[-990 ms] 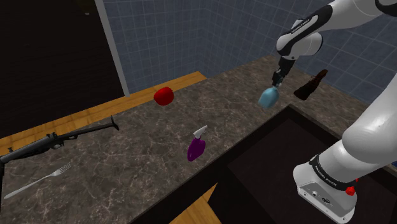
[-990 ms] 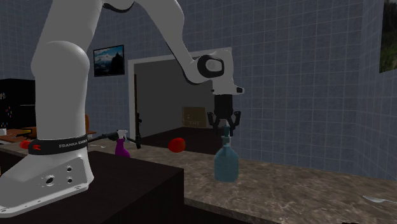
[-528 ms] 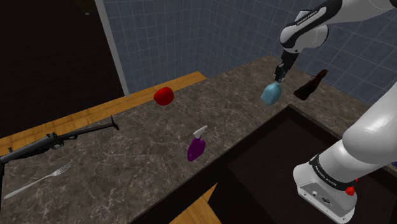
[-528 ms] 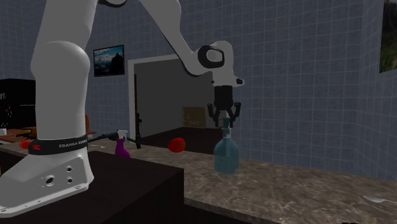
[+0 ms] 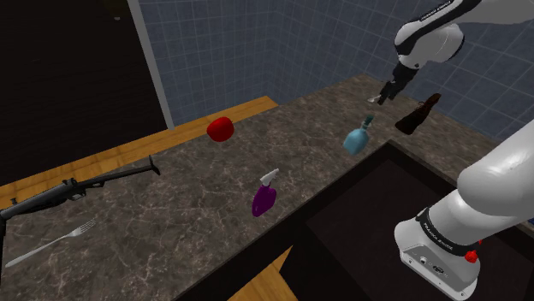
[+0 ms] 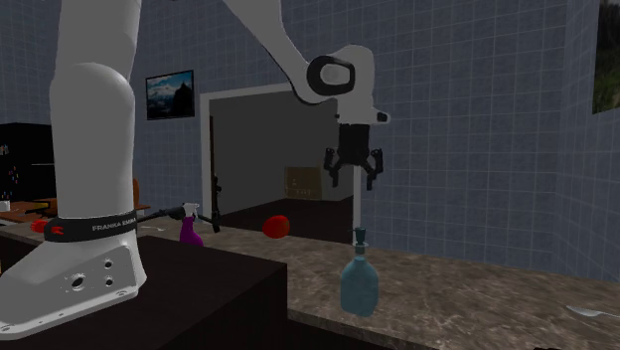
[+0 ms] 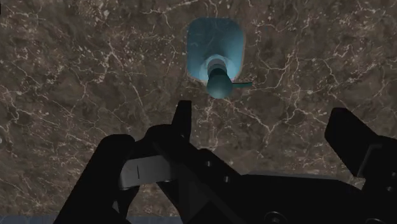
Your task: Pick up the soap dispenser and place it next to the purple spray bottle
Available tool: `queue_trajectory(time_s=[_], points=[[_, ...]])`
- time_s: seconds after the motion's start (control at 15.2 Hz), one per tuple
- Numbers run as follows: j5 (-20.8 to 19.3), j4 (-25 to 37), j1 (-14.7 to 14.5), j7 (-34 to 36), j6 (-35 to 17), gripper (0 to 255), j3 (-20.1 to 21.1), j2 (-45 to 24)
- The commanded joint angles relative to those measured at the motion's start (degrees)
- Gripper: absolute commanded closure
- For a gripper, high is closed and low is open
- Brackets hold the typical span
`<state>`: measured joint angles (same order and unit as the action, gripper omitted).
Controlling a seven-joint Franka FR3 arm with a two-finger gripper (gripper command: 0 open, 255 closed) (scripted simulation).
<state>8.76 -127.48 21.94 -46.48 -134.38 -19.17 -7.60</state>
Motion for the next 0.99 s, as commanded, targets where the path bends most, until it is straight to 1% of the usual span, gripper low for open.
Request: queue_trajectory(time_s=[0.0,0.53,0.92], points=[[25.1,-1.0,8.3,-31.9,2.9,0,1.0,0.6],[29.5,-1.5,7.7,-34.6,-1.3,0,2.6,-3.7],[29.5,-1.5,7.7,-34.6,-1.3,0,2.6,-3.7]])
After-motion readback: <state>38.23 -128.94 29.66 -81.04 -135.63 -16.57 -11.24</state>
